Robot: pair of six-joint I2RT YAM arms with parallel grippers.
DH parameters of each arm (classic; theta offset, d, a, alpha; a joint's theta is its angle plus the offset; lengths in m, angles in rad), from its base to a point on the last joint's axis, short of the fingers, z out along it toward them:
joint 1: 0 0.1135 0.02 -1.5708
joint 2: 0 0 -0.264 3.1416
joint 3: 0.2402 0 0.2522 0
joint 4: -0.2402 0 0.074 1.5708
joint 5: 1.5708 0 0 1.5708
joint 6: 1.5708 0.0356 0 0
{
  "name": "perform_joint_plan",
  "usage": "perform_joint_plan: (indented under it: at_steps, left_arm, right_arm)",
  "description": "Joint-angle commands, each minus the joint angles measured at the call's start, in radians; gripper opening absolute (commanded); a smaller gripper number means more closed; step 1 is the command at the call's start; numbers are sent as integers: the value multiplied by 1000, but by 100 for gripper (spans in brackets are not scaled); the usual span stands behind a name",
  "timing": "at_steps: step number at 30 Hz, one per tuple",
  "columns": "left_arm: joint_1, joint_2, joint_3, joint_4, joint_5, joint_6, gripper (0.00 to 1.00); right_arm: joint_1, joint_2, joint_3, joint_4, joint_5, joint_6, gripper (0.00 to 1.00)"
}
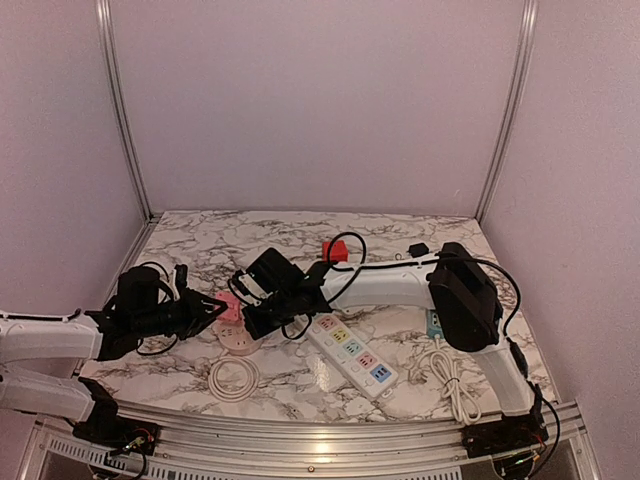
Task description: Pull the plug off the socket
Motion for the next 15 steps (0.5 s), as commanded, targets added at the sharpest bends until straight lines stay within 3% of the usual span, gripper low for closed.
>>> perform_joint_plan:
  at_steps: [1,8,15]
  left_arm:
    - [10,-79,112,-329,-174,129,0]
    - [10,-39,318,-735,-481,257,0]
    - [11,125,523,-964,-673,353,2]
  right_arm:
    - [-10,10,14,-134,21,11,0]
    - [-26,-100,15,-93,30,5,0]
    - [-51,-247,-93,-26,74,-6,2]
